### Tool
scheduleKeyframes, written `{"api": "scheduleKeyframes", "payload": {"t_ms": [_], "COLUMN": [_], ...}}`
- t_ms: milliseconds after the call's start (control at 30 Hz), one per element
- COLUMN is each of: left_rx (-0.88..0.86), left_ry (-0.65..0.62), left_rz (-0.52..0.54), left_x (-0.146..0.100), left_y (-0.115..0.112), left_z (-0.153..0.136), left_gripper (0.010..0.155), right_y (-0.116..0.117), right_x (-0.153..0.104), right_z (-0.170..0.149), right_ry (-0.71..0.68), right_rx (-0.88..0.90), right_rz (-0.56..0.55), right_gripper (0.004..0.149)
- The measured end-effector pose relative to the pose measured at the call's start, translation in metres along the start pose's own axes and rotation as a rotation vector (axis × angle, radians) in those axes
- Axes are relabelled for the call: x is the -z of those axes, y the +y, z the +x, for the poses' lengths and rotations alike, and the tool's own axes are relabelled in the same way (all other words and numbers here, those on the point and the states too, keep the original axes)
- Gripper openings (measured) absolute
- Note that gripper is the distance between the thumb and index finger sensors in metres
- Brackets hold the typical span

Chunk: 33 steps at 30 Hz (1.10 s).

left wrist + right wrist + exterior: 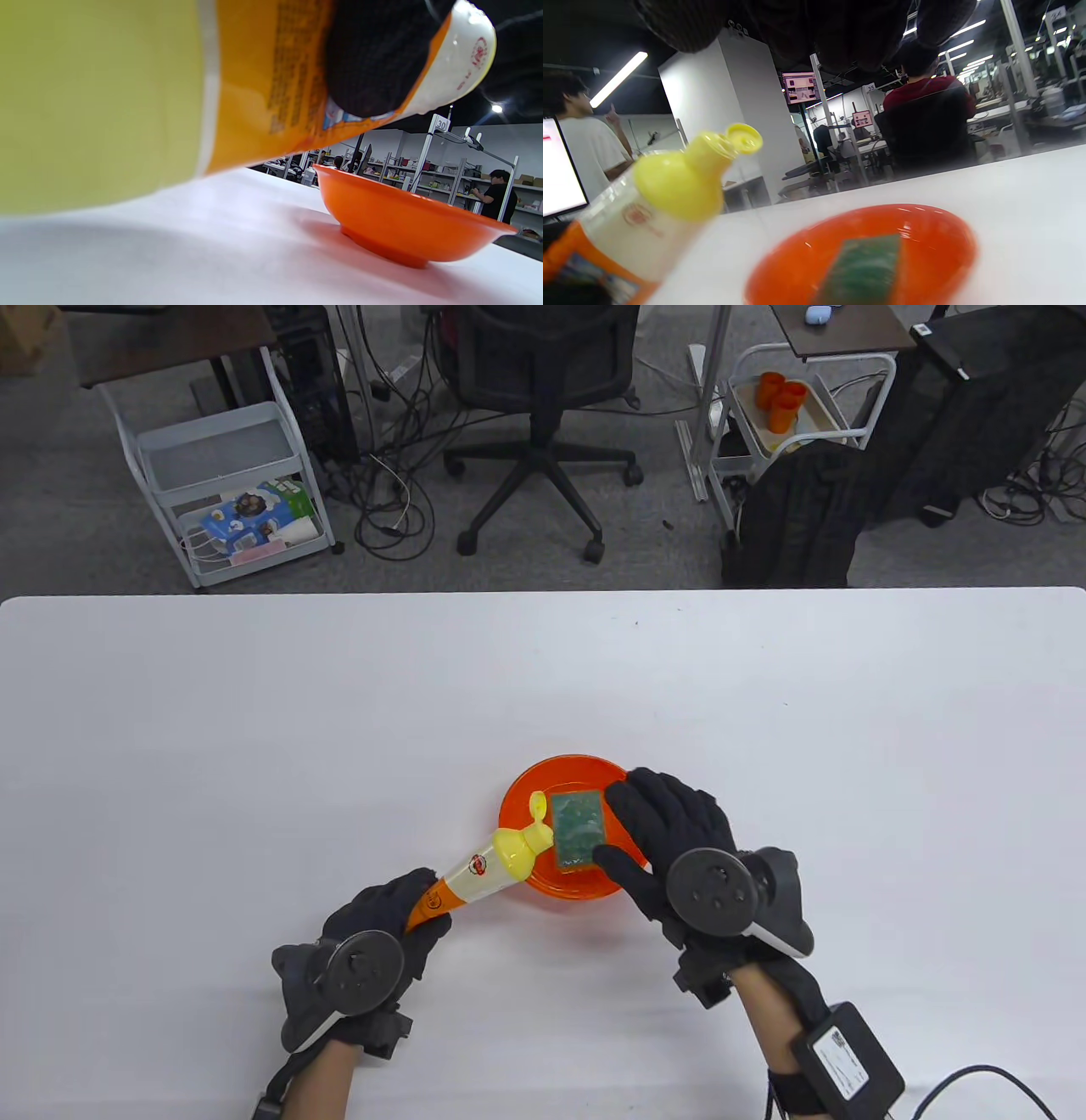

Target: Squeeze dish soap on sponge and spread

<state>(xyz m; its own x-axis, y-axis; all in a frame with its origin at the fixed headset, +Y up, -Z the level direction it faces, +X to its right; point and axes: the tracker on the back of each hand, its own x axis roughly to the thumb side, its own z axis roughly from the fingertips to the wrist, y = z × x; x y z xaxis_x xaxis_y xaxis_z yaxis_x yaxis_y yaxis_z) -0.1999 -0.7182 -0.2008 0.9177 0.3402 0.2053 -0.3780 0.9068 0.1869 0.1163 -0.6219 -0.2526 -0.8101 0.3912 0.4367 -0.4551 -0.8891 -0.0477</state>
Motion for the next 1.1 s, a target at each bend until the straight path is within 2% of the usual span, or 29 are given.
{"api": "scheduleKeyframes", "payload": {"t_ms": [100, 167, 333, 400, 567, 733, 967, 1100], "left_rx": [-0.062, -0.084, -0.102, -0.107, -0.140, -0.153, -0.143, -0.176], "left_ry": [0.018, 0.018, 0.015, 0.008, 0.008, 0.021, -0.003, -0.009], "left_rz": [-0.006, -0.011, -0.031, -0.049, -0.060, -0.058, -0.066, -0.075], "left_x": [0.000, 0.001, 0.002, 0.002, 0.003, 0.003, 0.004, 0.003], "left_y": [-0.003, -0.003, -0.006, -0.006, -0.007, -0.010, -0.014, -0.013], "left_z": [-0.002, -0.002, -0.001, -0.001, -0.001, 0.002, 0.010, 0.012], "left_gripper": [0.056, 0.056, 0.056, 0.056, 0.055, 0.055, 0.055, 0.055], "right_y": [0.006, 0.019, 0.049, 0.052, 0.041, 0.028, 0.036, 0.038], "right_x": [0.032, 0.050, 0.072, 0.072, 0.060, 0.023, -0.014, -0.022], "right_z": [0.006, 0.006, 0.000, -0.001, -0.007, 0.006, 0.020, 0.025], "right_ry": [0.002, 0.013, 0.008, -0.015, -0.021, -0.059, -0.047, -0.068], "right_rx": [0.133, 0.225, 0.469, 0.559, 0.565, 0.464, 0.356, 0.338], "right_rz": [0.056, 0.143, 0.287, 0.315, 0.220, 0.066, -0.045, -0.042], "right_gripper": [0.066, 0.068, 0.070, 0.067, 0.064, 0.063, 0.067, 0.074]}}
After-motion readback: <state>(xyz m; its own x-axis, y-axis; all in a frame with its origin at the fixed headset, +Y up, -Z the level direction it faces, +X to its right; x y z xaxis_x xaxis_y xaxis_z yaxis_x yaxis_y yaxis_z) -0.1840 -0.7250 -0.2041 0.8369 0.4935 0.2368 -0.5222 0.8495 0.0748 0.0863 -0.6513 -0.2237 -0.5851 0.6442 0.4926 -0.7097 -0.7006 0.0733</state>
